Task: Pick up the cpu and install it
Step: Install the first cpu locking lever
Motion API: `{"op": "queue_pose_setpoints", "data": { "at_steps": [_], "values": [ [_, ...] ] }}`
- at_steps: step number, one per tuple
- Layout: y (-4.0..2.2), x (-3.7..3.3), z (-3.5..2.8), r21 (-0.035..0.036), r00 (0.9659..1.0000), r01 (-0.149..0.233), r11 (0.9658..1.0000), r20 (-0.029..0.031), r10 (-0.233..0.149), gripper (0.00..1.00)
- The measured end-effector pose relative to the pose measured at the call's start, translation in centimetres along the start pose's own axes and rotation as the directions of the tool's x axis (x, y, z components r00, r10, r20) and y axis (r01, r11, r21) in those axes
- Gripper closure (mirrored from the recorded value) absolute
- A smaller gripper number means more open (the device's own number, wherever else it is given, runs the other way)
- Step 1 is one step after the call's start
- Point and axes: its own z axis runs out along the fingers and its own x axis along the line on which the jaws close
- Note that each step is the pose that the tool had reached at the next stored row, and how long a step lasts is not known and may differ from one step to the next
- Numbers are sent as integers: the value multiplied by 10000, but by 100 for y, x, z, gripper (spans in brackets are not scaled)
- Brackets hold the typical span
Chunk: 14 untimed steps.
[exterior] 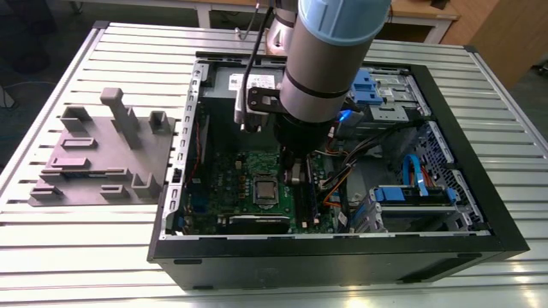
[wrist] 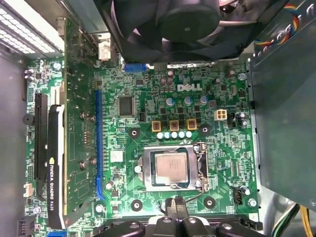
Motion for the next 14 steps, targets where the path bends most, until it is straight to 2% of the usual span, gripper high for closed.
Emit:
{"op": "queue_pose_setpoints", "data": {
  "at_steps": [6,14],
  "values": [
    [-9,21,33,1,9999,154,9999,-11,-154,89],
    [-14,59,78,3,9994,331,9995,-80,-331,89]
  ]
}}
